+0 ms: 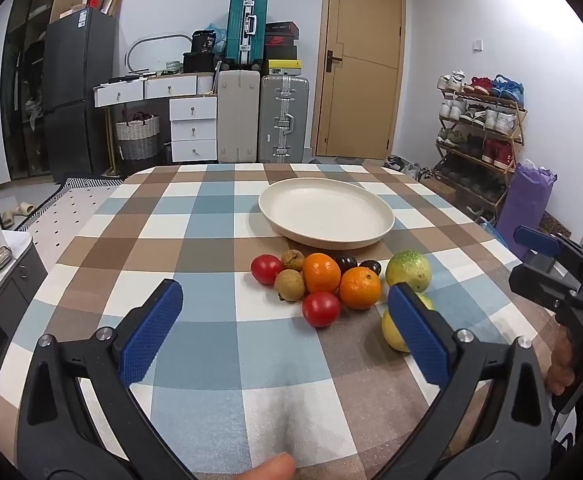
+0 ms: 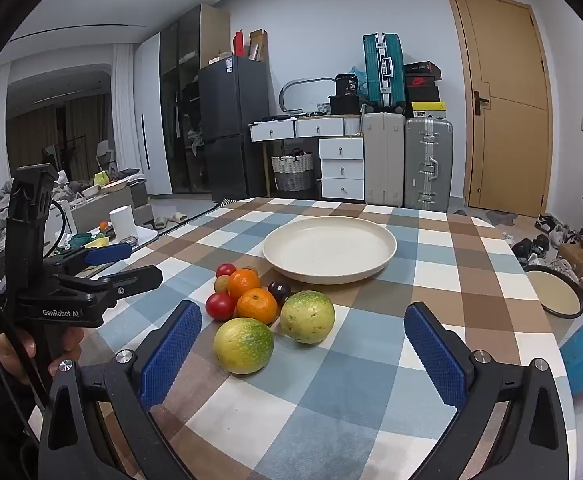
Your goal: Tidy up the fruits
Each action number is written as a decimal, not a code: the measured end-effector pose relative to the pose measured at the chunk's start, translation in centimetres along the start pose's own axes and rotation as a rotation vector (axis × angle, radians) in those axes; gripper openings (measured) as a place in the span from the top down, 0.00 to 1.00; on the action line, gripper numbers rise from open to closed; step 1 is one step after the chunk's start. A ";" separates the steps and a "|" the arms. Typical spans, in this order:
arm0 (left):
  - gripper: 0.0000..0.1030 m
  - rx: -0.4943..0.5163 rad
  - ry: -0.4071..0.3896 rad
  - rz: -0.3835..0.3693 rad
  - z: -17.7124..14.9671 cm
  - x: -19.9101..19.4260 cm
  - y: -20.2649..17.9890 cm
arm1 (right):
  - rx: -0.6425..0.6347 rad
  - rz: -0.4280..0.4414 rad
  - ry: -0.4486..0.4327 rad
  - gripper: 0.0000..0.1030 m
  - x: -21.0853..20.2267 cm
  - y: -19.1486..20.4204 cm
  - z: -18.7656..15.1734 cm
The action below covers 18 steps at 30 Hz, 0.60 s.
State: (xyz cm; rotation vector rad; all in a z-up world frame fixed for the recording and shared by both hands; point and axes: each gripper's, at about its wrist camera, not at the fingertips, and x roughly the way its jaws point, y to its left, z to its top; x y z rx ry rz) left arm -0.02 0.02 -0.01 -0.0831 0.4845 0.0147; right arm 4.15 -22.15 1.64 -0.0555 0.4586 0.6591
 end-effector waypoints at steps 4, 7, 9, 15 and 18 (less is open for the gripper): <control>0.01 0.001 0.003 0.002 0.0 0.1 0.0 | -0.001 -0.002 -0.001 0.00 -0.1 0.0 0.0; 0.01 0.000 0.004 0.001 0.0 0.1 0.0 | 0.000 -0.003 0.012 0.00 0.1 0.0 0.0; 0.01 -0.002 0.006 0.001 0.0 0.1 0.1 | 0.000 -0.005 0.009 0.00 0.0 0.0 0.0; 0.01 -0.004 0.007 -0.001 0.0 0.1 0.1 | 0.005 -0.001 0.011 0.00 0.6 -0.2 0.4; 0.01 -0.004 0.007 -0.002 0.0 0.2 0.1 | -0.001 -0.001 0.006 0.00 0.0 0.0 0.1</control>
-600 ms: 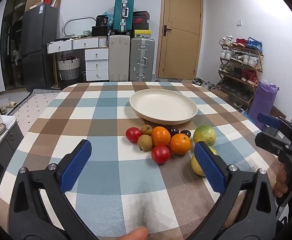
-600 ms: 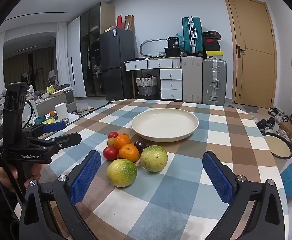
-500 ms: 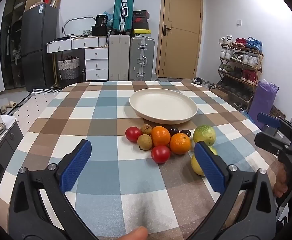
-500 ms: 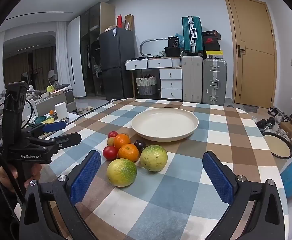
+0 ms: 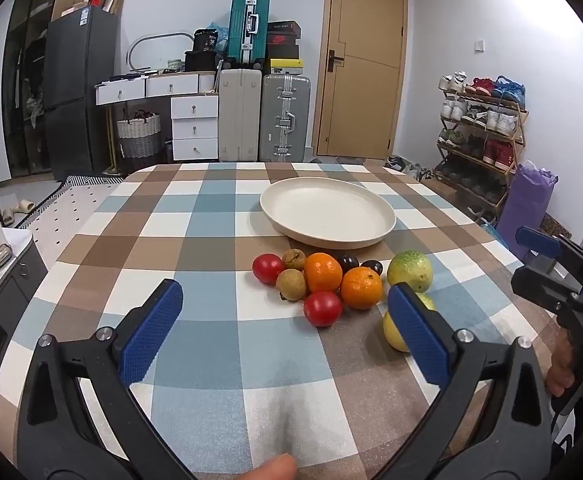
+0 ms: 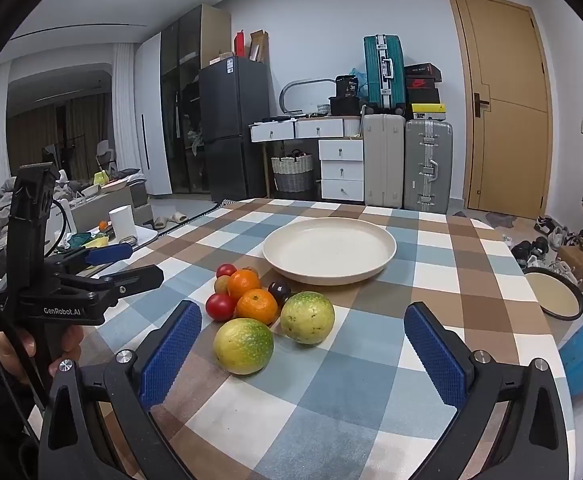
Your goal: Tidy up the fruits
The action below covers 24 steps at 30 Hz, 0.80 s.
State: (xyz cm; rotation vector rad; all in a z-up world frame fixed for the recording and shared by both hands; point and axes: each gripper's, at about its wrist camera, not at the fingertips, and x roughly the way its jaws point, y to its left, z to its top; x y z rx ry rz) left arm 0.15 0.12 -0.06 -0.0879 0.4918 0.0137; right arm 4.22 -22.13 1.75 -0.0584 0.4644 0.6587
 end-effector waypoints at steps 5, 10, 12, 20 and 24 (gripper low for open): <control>0.01 0.001 -0.001 0.002 -0.3 -0.1 -0.1 | -0.002 -0.002 -0.001 0.00 -0.3 0.0 -0.1; 0.01 0.001 -0.002 0.001 -0.3 -0.1 -0.1 | -0.003 -0.003 -0.001 0.00 -0.3 0.1 -0.1; 0.01 0.001 -0.002 0.002 -0.3 -0.1 -0.1 | -0.003 -0.003 0.000 0.00 -0.3 0.1 -0.1; 0.01 0.001 -0.002 0.003 -0.3 -0.2 -0.1 | -0.004 -0.004 -0.001 0.00 -0.3 0.1 -0.1; 0.01 0.002 -0.004 0.004 -0.3 -0.2 -0.1 | -0.003 -0.003 0.000 0.00 -0.4 0.1 -0.1</control>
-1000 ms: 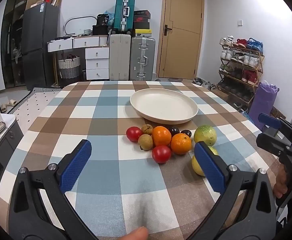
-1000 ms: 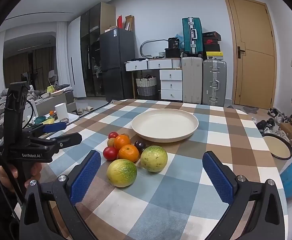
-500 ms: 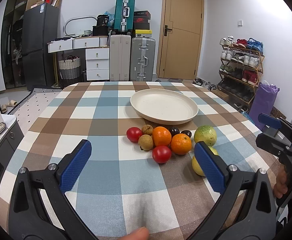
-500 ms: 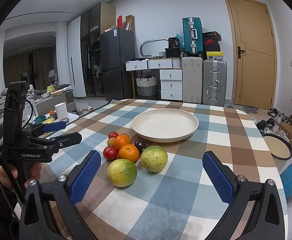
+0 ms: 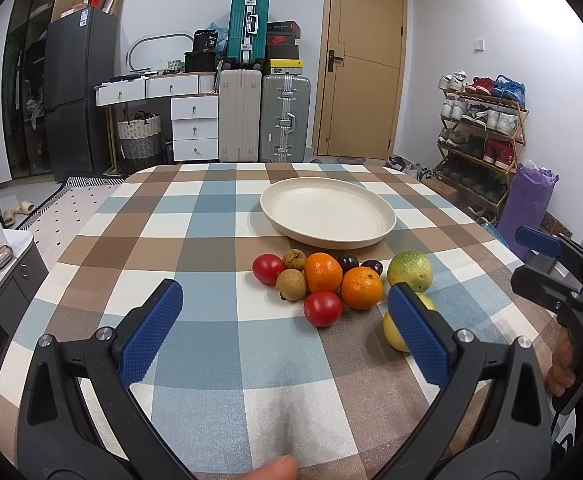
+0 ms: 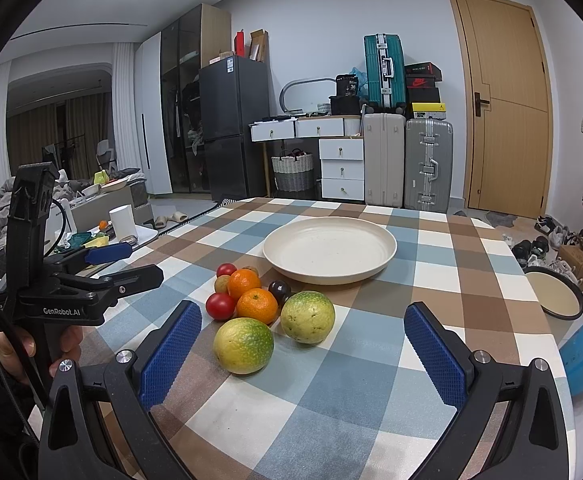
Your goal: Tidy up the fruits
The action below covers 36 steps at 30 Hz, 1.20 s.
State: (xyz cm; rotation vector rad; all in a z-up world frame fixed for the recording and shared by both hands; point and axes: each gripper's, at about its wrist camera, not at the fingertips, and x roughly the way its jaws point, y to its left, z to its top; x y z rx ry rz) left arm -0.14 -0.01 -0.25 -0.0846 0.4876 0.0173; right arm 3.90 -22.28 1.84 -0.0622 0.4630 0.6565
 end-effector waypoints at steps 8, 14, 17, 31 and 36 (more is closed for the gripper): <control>0.01 -0.002 0.000 0.003 0.1 0.3 0.3 | -0.001 0.000 0.001 0.00 0.0 0.0 0.0; 0.01 0.000 -0.005 0.007 0.3 -0.4 0.6 | -0.001 -0.001 0.004 0.00 0.2 -0.1 0.0; 0.01 0.006 -0.003 0.016 0.5 -0.3 0.2 | -0.006 0.000 0.004 0.00 0.3 0.2 -0.1; 0.01 0.014 0.007 0.002 0.4 0.1 0.2 | -0.015 -0.002 0.009 0.00 0.7 0.3 -0.2; 0.01 0.022 -0.002 -0.001 0.3 -0.1 -0.1 | -0.018 -0.008 0.015 0.00 0.6 0.3 -0.2</control>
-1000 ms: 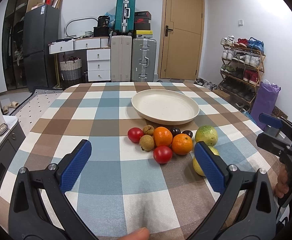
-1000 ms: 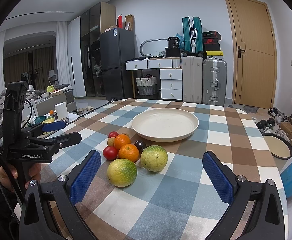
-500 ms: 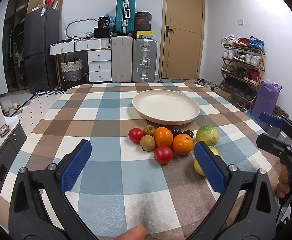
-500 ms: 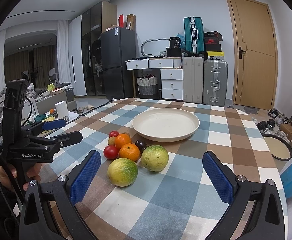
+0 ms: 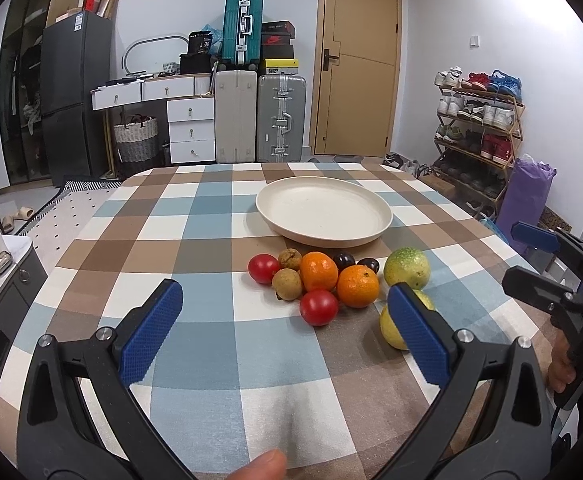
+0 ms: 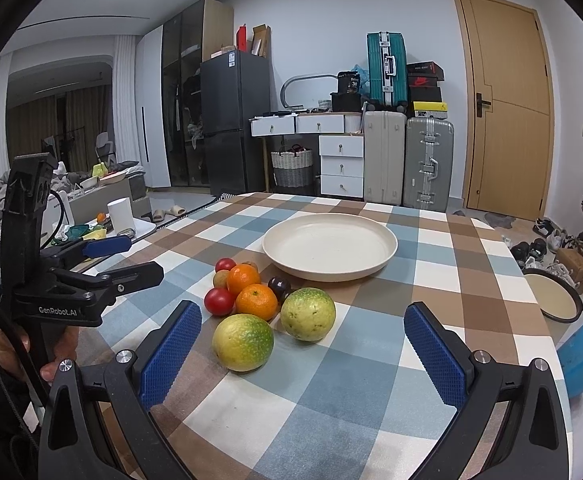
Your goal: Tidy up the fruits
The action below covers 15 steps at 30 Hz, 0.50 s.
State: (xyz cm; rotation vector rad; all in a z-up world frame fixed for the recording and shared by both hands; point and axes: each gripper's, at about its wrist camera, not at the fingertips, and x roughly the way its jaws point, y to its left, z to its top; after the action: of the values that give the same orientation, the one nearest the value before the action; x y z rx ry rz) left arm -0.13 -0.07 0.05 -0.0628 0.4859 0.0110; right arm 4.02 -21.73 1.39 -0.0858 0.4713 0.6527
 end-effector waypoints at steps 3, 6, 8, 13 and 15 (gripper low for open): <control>0.01 0.009 -0.005 0.008 0.0 -0.1 -0.2 | 0.000 -0.001 0.001 0.00 0.0 0.0 0.0; 0.01 0.006 -0.004 0.005 -0.1 -0.1 -0.2 | -0.002 -0.006 0.003 0.00 0.0 0.0 0.0; 0.01 0.007 -0.004 0.006 -0.1 -0.1 -0.3 | -0.002 -0.005 0.003 0.00 0.1 0.0 0.0; 0.01 0.010 -0.004 0.006 -0.1 -0.1 -0.3 | -0.003 -0.005 0.004 0.00 0.1 0.0 0.0; 0.01 0.009 -0.005 0.007 -0.1 -0.2 -0.2 | -0.003 -0.009 0.009 0.00 0.1 -0.1 0.0</control>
State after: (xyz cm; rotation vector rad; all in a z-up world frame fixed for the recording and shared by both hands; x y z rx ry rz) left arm -0.30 -0.29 0.06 -0.0521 0.4810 0.0158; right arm 4.17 -21.72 1.33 -0.0936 0.4783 0.6444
